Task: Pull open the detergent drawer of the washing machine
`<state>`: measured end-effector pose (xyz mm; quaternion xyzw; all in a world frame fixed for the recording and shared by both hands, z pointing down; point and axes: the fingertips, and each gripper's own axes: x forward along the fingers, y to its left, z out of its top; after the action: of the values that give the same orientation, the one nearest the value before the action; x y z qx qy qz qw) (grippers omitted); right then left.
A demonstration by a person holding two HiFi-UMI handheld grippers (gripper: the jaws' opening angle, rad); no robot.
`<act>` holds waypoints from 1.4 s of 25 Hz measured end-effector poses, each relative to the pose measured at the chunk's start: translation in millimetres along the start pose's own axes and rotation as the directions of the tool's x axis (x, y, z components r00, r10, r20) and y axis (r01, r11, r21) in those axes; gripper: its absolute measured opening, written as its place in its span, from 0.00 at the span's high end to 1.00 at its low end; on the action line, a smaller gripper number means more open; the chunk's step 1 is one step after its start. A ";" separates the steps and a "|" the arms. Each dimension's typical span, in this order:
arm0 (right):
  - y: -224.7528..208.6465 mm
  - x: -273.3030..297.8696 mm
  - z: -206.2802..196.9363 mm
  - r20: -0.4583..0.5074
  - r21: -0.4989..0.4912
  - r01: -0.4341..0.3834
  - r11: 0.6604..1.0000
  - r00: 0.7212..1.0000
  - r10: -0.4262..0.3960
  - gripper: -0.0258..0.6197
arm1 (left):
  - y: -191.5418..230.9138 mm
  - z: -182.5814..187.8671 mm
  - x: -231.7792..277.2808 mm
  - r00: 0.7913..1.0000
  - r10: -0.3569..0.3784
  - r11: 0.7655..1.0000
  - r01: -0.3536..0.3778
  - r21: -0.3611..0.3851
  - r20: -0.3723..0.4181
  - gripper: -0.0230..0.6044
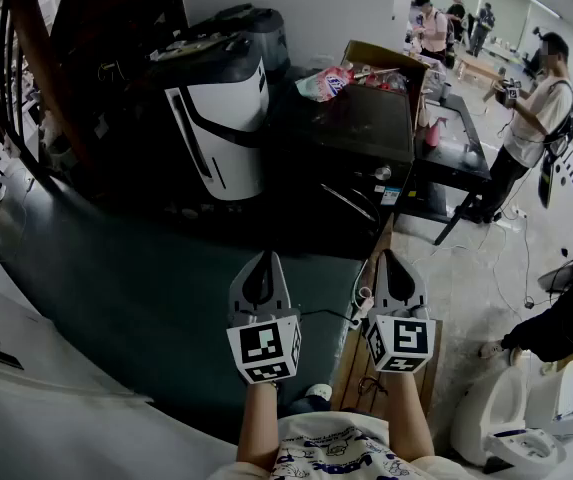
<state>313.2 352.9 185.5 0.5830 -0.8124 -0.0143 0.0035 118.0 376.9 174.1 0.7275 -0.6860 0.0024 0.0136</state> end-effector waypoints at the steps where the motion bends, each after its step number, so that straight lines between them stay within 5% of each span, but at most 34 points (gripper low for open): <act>1: 0.2 1.3 0.2 0.000 0.000 0.000 1.000 1.000 0.000 0.94 | 0.5 0.2 1.0 1.000 -0.001 1.000 0.001 0.000 -0.001 0.94; 19: 13.8 24.9 -11.9 0.005 0.016 0.008 1.000 1.000 -0.008 0.94 | 26.1 -12.1 20.5 1.000 -0.001 1.000 0.001 -0.003 -0.009 0.94; 29: 34.8 39.8 -17.6 -0.009 0.037 -0.078 0.996 0.997 0.078 0.63 | 35.5 -24.6 27.7 0.999 0.007 1.000 -0.008 -0.007 -0.047 0.94; 35: 42.8 64.5 -27.3 -0.027 0.023 -0.127 0.992 0.991 0.128 0.59 | 45.6 -34.1 41.9 0.997 0.037 0.999 -0.038 -0.010 -0.061 0.94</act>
<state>252.6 305.0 213.2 0.5299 -0.8480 0.0028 0.0100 75.5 333.2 209.8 0.7139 -0.6988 0.0212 0.0386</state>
